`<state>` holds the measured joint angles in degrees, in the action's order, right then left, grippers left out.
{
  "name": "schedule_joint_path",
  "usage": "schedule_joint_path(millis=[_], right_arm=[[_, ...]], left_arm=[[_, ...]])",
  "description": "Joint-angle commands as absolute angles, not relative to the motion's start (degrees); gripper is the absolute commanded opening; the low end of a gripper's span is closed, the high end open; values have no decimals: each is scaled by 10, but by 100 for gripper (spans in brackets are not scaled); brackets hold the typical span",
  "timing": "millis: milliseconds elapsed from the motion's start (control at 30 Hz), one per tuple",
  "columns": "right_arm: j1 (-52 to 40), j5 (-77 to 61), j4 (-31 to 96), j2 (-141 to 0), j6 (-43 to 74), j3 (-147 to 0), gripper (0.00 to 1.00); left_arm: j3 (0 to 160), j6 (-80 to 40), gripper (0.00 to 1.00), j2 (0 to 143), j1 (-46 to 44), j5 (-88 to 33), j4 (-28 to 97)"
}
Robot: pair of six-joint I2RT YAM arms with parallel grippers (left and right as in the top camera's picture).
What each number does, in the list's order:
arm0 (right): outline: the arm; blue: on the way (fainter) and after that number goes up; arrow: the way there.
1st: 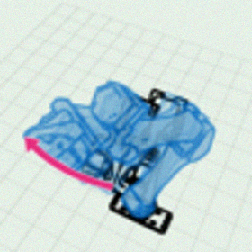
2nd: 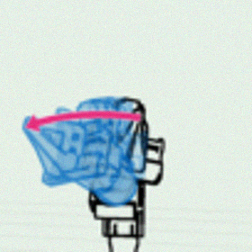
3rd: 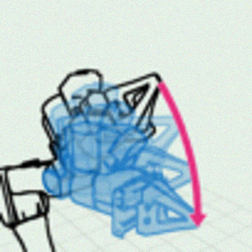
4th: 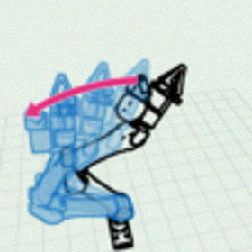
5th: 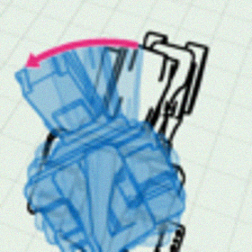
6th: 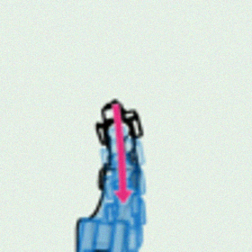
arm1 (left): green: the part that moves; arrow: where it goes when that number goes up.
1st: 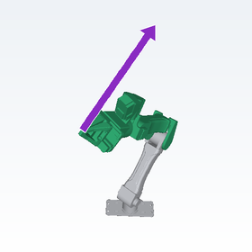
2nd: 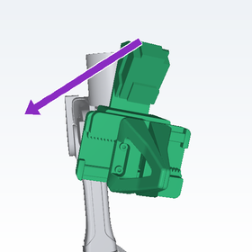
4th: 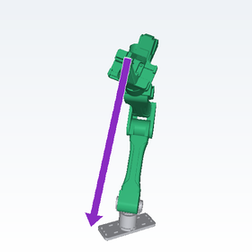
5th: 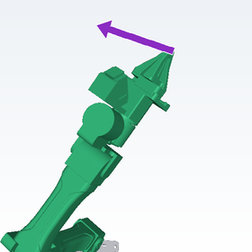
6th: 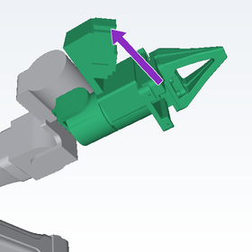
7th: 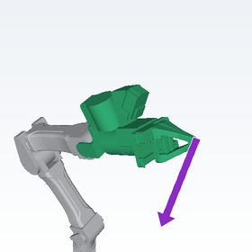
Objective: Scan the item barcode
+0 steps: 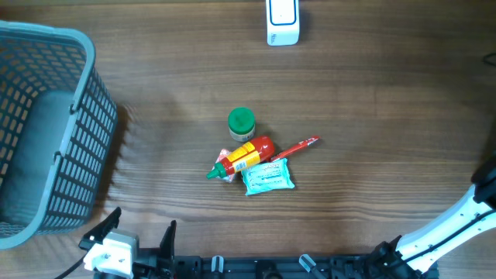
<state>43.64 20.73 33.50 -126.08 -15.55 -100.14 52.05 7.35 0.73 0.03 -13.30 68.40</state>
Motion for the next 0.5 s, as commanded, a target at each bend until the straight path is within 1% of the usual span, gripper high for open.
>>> schedule_joint_path(millis=[0,33,67,133,233,300,333,400,467], right_arm=[[449,287,354,-1244,-84,-1008,82],[445,285,360,-1241,-83,-1008,96],[441,285,363,-1236,-72,-1008,100],[423,267,368,-1214,-43,-1008,100],[375,146,372,-1160,-38,-1008,100],[322,58,378,-1105,7,-1008,100],[298,44,385,-1083,38,-1008,100],[256,44,415,-1047,122,-1008,100],[211,33,499,-1013,336,-1008,100]], left_arm=[[520,70,100,3,-3,-132,682],[520,70,100,3,-3,-132,682],[520,70,100,3,-3,-132,683],[520,70,100,3,-3,-132,682],[520,70,100,3,-3,-132,682],[520,70,100,3,-3,-132,682],[520,70,100,3,-3,-132,682],[520,70,100,3,-3,-132,682],[520,70,100,3,-3,-132,682]])
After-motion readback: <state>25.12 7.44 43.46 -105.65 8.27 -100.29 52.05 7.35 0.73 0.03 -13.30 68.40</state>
